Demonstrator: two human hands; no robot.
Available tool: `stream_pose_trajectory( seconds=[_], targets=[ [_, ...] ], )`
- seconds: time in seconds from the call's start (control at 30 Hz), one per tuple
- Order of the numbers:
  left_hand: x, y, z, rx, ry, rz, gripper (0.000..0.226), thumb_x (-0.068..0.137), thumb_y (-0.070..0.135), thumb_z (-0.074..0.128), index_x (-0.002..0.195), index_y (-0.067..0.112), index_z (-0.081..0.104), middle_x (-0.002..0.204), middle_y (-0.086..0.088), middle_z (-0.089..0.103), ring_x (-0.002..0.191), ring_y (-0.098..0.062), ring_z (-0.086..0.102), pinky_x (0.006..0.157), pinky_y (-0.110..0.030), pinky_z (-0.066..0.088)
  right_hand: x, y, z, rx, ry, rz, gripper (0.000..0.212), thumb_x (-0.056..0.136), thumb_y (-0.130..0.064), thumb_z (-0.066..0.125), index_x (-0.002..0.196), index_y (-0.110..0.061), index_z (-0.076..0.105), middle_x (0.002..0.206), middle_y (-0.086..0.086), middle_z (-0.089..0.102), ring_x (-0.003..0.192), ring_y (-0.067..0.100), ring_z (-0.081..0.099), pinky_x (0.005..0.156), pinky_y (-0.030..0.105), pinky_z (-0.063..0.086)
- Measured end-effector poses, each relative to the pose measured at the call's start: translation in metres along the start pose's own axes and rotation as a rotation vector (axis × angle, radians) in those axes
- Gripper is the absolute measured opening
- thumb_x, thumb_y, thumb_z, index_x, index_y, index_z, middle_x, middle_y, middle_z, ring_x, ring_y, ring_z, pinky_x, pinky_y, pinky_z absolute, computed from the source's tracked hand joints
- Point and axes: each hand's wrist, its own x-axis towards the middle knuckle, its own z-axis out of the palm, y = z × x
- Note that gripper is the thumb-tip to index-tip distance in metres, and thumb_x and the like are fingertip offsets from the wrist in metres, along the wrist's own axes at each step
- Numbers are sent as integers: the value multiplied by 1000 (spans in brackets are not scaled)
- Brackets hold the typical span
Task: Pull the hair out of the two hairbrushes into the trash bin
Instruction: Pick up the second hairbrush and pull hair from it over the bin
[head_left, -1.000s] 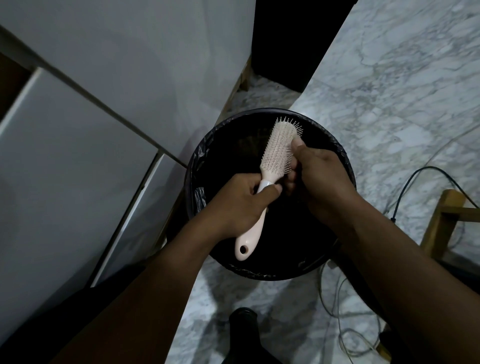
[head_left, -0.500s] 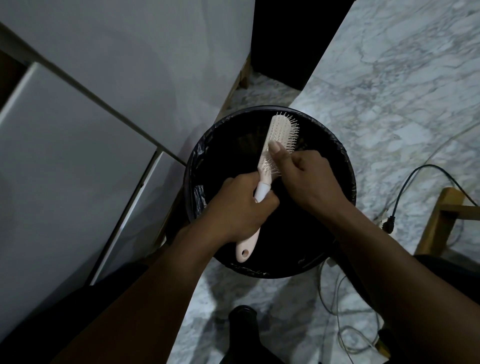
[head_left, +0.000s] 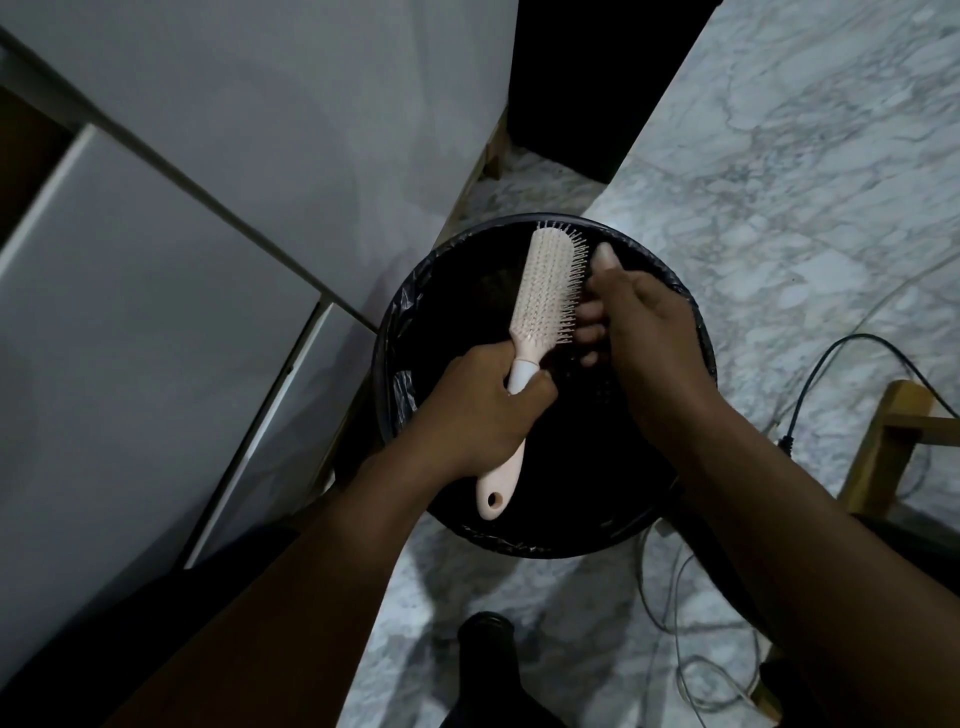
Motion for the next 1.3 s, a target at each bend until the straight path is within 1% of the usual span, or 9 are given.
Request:
stream_pose_trajectory(
  seconds=[0.07,0.2,0.47,0.67,0.93,1.03,1.13,1.23,1.3],
  targets=[
    [-1,1,3,13,-41,16,31,90,35,60,73,10,54,60,6,55,51,-4,49,52,-24,40,-3,-1,1,-30,0,-55,31,86,-44,74,100,-18,66,85,-5,73,68,2,70,60,22,55],
    [-4,4,7,6,-97,40,25,91,32,59,72,16,54,61,7,56,51,-2,50,53,-24,39,-3,1,4,14,103,-100,22,81,-25,83,90,-11,69,65,-8,69,55,-3,64,53,16,50],
    [-4,4,4,-14,-100,50,32,93,27,61,65,22,47,53,12,49,46,-1,46,50,-19,36,2,7,-1,29,216,-68,26,91,-27,73,70,-12,71,76,4,75,76,18,72,81,46,63],
    [-3,6,-1,0,-64,60,32,92,27,62,64,23,47,51,11,48,44,0,45,46,-14,33,8,-3,0,349,249,223,34,104,-34,50,81,-11,58,51,-4,65,43,8,62,43,21,51],
    [-1,4,-4,-5,-46,36,20,91,30,62,73,22,58,61,8,59,51,-5,53,50,-21,40,1,2,1,29,-75,295,61,97,-64,43,97,-11,74,82,8,73,58,16,59,51,29,43],
    [-2,4,-4,20,-50,20,30,91,29,62,65,22,50,56,10,52,46,-1,48,48,-14,35,1,-2,2,-80,-40,285,56,99,-62,39,94,-15,70,76,-4,72,65,10,66,55,24,47],
    [-3,3,-4,66,-40,-17,30,91,30,62,65,22,49,57,9,54,47,-2,49,49,-17,37,0,-1,0,-192,18,192,59,100,-58,42,63,-15,56,43,-11,54,39,0,51,39,15,38],
    [-1,0,-9,144,15,-63,26,89,33,60,67,21,52,61,6,59,51,-7,54,51,-25,39,1,1,-2,-190,52,140,60,96,-47,59,57,-3,53,44,0,56,33,6,50,36,18,40],
    [-1,0,-12,181,24,-84,24,87,33,59,68,21,54,61,5,61,54,-11,57,52,-26,40,0,1,1,-116,36,139,61,88,-43,71,80,17,65,73,25,73,59,27,73,57,41,64]
  ],
)
